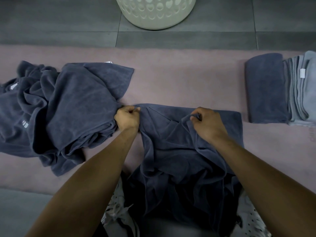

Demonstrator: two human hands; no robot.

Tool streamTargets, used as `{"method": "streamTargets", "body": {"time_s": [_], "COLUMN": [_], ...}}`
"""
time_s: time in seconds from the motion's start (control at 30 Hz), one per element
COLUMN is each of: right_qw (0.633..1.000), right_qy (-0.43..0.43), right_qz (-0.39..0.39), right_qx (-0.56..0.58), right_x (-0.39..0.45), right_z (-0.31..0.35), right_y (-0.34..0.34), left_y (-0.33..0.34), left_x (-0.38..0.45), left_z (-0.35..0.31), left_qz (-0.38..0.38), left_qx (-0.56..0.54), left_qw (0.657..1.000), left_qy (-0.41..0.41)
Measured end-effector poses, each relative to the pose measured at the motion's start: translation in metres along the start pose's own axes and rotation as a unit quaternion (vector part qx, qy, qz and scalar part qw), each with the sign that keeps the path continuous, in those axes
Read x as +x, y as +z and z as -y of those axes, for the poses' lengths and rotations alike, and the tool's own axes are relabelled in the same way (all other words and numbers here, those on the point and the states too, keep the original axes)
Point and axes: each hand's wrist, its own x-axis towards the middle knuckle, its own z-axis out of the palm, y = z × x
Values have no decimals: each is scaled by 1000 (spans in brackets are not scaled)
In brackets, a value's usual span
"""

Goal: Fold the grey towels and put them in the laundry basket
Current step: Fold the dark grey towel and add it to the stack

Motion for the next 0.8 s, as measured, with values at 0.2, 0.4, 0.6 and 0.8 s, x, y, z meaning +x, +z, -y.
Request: {"method": "streamTargets", "body": {"time_s": [0.2,0.4,0.6,0.8], "right_qw": [1000,1000,999,989], "right_qy": [-3,-9,21,139], "right_qz": [-2,5,-4,-53], "right_qx": [-5,-21,-33,-11], "right_x": [0,-1,-8,-28], "right_z": [4,6,-3,-45], "right_y": [-2,-4,-16,-48], "left_y": [-2,-3,-14,22], "left_x": [4,11,-13,-81], "left_z": [-8,-4,-30,-56], "left_qz": [-3,59,75,211], "left_qx": [-8,124,189,132], "left_qw": [1000,984,971,932], "left_qy": [-21,114,127,263]}}
